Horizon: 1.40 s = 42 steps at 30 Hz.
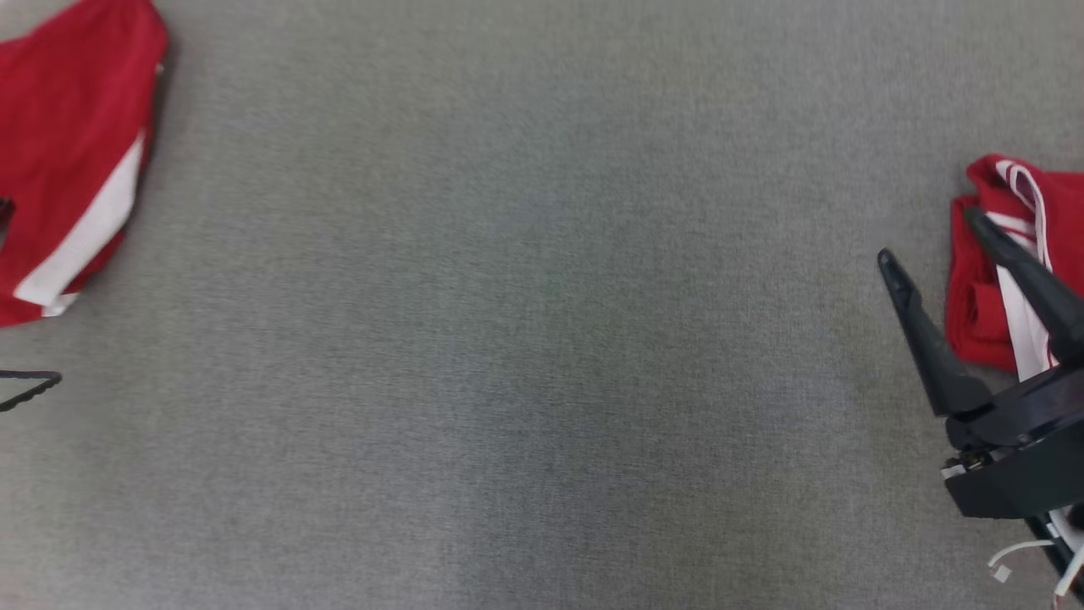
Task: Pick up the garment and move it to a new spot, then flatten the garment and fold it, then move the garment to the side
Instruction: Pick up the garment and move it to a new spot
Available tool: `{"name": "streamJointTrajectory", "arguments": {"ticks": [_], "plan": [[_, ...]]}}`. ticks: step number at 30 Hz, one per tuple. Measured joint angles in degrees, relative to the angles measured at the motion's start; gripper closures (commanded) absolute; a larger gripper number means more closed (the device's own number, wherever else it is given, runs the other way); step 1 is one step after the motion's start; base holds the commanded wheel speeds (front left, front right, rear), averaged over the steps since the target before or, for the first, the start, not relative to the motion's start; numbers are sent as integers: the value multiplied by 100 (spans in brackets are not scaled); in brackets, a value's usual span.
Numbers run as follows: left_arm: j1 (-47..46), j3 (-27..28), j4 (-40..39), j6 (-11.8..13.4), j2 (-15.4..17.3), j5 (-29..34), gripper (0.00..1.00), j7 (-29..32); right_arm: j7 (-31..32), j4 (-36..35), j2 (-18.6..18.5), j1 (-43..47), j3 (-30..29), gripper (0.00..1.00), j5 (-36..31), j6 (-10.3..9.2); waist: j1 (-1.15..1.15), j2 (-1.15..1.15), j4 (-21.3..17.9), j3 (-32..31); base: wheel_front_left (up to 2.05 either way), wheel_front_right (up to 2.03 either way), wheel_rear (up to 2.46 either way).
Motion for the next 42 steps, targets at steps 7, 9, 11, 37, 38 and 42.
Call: {"name": "streamJointTrajectory", "arguments": {"ticks": [7,9,11,37,38,42], "plan": [[-187,-349,498,-1,-96,244,0,151,225,-365,-223,10,-303,0,-86,-96,0,0,-195,507,0,0,0],[-302,-291,605,-1,-124,190,0,148,294,-474,-271,46,-402,0,-88,-118,0,0,-224,627,0,0,0],[-463,-325,667,-1,-138,188,87,132,323,-544,-309,93,-499,0,-107,-152,-1,-1,-238,737,0,0,0],[-271,-1704,-530,-44,-1060,-631,100,-1970,-29,688,396,-239,-282,0,172,-188,-2,-2,-100,168,0,0,0],[-166,-1823,-660,-44,-1066,-673,100,-2037,-75,779,463,-238,-254,0,209,-192,-2,-2,-124,94,0,0,0],[321,-2327,-1211,-45,-1159,-975,100,-2238,-278,1200,668,-236,-102,0,293,-192,-2,-2,-242,-214,0,0,0]]}}
